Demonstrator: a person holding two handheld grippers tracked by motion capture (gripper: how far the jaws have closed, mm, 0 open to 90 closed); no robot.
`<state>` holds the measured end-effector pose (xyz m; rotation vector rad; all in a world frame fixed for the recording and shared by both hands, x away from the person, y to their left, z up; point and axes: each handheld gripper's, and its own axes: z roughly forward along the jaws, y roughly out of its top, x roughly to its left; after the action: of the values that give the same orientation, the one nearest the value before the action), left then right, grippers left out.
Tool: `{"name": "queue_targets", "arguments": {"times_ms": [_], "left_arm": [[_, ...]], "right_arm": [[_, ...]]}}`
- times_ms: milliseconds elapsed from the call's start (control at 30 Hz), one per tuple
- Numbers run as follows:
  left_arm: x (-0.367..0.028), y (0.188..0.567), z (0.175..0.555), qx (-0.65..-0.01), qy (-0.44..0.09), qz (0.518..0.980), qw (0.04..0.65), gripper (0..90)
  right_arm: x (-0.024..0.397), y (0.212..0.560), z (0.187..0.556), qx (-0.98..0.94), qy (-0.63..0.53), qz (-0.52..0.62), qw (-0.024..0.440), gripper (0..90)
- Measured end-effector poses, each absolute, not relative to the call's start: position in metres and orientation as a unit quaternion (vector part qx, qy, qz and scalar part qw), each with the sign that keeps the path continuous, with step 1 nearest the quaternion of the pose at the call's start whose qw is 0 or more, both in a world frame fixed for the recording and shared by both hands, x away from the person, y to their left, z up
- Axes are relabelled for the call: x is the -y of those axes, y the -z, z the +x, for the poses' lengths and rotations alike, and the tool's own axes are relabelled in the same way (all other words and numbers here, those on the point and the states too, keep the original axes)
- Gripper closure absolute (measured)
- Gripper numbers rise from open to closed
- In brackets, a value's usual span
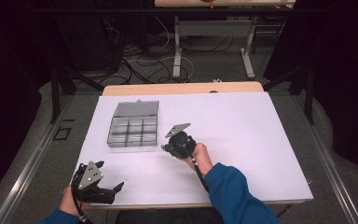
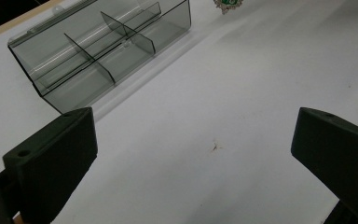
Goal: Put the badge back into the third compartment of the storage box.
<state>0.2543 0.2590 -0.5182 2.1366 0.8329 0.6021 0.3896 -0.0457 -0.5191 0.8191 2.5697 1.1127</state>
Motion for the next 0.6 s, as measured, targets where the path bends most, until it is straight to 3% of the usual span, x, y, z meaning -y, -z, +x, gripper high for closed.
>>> {"name": "queue_targets", "arguments": {"times_ms": [600], "left_arm": [[-0.259,0.518,0.254,-0.326,-0.238,0.834,0.375,0.3]], "right_arm": [[0.053,0.497,0.383,-0.864,-0.396,0.269,0.156,88.1]]}}
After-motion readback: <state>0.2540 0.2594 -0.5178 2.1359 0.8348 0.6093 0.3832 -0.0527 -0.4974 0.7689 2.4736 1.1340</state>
